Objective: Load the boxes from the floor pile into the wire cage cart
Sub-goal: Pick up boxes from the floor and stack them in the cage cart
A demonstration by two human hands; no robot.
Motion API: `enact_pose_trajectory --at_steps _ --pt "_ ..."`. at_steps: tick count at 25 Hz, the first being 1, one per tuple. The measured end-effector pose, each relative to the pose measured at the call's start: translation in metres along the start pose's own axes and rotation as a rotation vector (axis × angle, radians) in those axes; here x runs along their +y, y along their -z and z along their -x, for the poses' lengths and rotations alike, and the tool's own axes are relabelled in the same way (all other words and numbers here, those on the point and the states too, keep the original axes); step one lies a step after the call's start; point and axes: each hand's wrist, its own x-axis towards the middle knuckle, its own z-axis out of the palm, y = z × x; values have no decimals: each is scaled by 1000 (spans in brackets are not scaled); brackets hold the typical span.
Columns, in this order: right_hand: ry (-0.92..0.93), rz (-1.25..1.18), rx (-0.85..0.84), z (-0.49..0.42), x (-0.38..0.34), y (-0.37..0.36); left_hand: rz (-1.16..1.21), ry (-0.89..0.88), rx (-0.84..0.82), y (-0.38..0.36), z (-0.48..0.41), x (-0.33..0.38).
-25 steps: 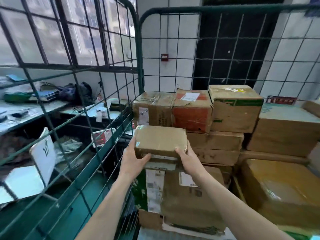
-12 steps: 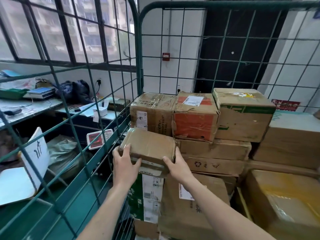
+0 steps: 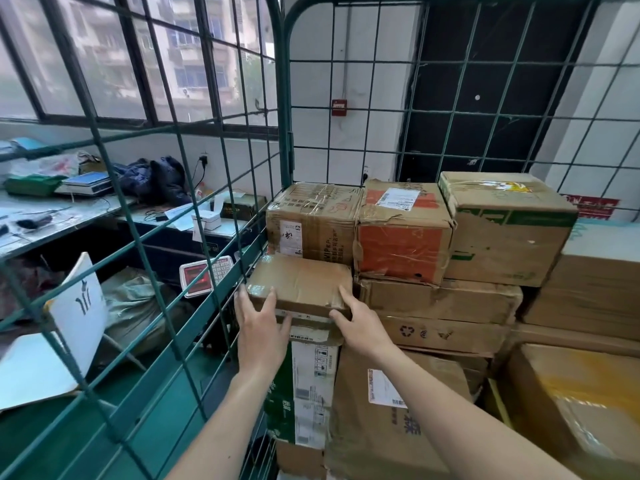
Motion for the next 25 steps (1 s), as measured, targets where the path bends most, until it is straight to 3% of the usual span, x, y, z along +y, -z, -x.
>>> enact_pose_trajectory --at_steps 12,20,25 --pt "4 365 -6 -17 0 5 -81 -77 -143 -17 -14 -4" --pt "-50 362 -21 -38 -4 3 -93 -91 -198 -15 -38 -13" --pt "-105 359 -58 -42 -7 7 -267 -45 -257 -6 -41 -6"
